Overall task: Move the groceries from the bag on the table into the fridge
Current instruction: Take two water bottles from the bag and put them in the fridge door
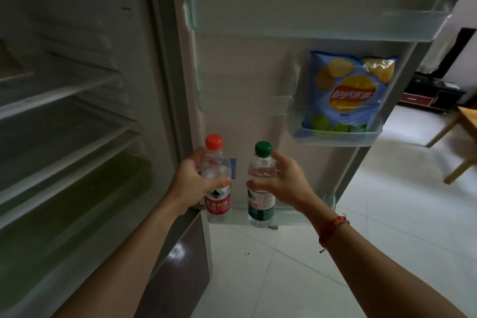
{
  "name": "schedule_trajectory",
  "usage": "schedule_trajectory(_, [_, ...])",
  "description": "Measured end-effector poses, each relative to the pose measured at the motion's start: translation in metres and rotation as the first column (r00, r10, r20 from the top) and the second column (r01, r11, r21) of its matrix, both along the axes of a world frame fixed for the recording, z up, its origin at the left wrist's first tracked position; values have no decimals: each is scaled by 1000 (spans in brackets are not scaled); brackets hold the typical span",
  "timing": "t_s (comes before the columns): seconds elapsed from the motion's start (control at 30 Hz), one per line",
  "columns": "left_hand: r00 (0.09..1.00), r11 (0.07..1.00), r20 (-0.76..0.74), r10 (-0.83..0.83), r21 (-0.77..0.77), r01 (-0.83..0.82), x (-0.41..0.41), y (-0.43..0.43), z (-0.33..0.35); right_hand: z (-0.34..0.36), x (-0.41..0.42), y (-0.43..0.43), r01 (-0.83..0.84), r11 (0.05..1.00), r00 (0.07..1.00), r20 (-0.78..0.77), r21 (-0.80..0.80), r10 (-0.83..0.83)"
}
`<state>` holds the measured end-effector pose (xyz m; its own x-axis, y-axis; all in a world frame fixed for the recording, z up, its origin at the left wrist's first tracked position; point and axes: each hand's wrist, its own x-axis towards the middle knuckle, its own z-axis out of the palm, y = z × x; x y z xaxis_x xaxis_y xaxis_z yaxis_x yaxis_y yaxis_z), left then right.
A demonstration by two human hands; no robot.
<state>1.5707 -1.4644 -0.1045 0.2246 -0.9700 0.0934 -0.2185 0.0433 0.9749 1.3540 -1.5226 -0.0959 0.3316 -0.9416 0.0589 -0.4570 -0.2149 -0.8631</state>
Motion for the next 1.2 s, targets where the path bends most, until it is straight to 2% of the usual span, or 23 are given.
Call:
schedule_trajectory(0.27, [999,999,42,29,-22,-28,-3,-20,-8,-4,5,-13,13,997,1000,14,-75,-12])
schedule_trajectory(0.43, [999,1000,48,12,-23,-11,-14,-40,-15,-17,-4,-30,12,999,1000,-3,-38,-12])
schedule_trajectory(0.77, [994,998,108,-16,56,10,-49,-76,-61,-63,-40,-55,4,998,998,-66,-59,-7])
schedule_trajectory(1.2, [992,982,18,-129,144,125,-123,-116,-101,-92,-111,-90,176,984,984,-36,-14,-177])
